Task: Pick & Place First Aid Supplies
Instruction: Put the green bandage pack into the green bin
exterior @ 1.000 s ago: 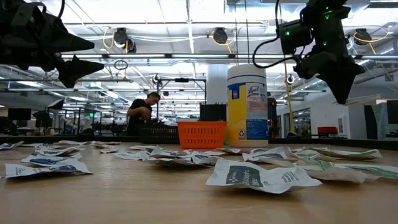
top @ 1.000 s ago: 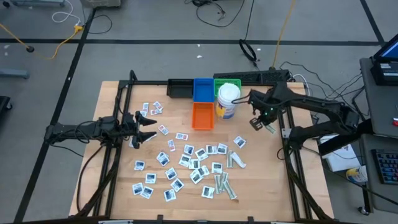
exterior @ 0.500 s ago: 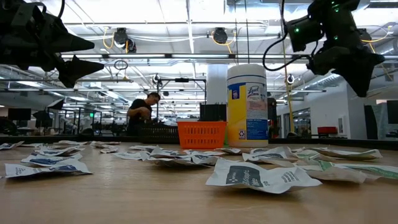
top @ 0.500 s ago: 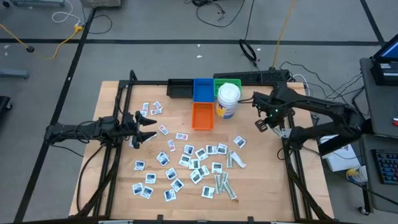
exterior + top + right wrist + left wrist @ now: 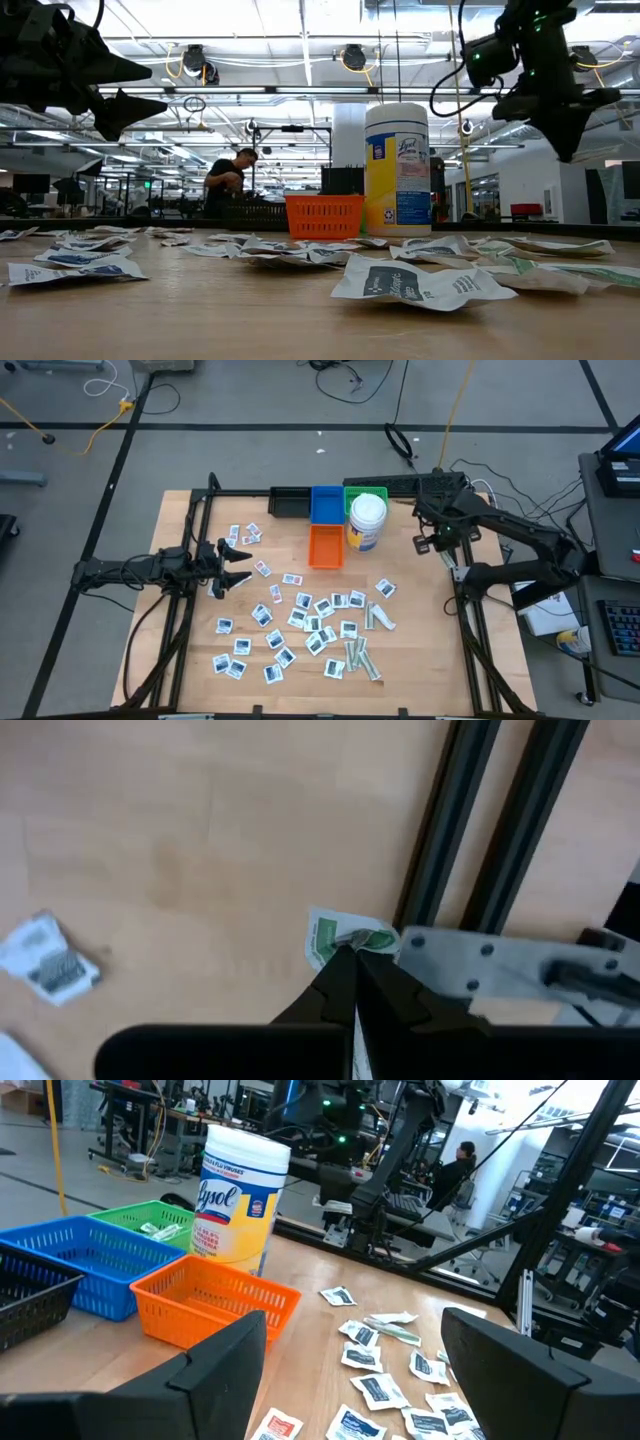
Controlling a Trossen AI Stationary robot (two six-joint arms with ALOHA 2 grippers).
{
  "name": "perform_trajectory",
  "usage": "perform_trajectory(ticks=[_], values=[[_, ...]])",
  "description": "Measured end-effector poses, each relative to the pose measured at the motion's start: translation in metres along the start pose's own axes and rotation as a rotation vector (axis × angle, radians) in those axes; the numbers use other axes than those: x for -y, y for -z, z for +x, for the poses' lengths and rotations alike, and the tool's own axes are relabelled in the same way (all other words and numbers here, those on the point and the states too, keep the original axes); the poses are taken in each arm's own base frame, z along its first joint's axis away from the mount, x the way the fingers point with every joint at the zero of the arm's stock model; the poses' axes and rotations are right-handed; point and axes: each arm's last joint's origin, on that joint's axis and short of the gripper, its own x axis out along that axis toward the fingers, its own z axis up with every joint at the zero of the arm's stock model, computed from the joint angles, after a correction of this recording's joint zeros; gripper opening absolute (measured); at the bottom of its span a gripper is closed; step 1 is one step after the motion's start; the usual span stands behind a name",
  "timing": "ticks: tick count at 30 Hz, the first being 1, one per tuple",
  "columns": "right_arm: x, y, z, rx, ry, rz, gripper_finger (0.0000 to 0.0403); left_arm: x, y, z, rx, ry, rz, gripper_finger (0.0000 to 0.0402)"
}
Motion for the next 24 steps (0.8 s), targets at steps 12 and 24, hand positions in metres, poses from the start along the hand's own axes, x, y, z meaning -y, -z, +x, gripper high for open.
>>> perform_trajectory(ticks=[12, 24], values=[[0.022, -0.062, 0.029, -0.004, -0.031, 0.097, 0.0000, 0.000, 0.000, 0.000, 0.000, 0.000, 0.000, 0.0306], [0.032, -0.091, 0.027, -0.023, -0.097, 0.307, 0.0000, 0.000, 0.000, 0.000, 0.000, 0.000, 0.000, 0.0306]])
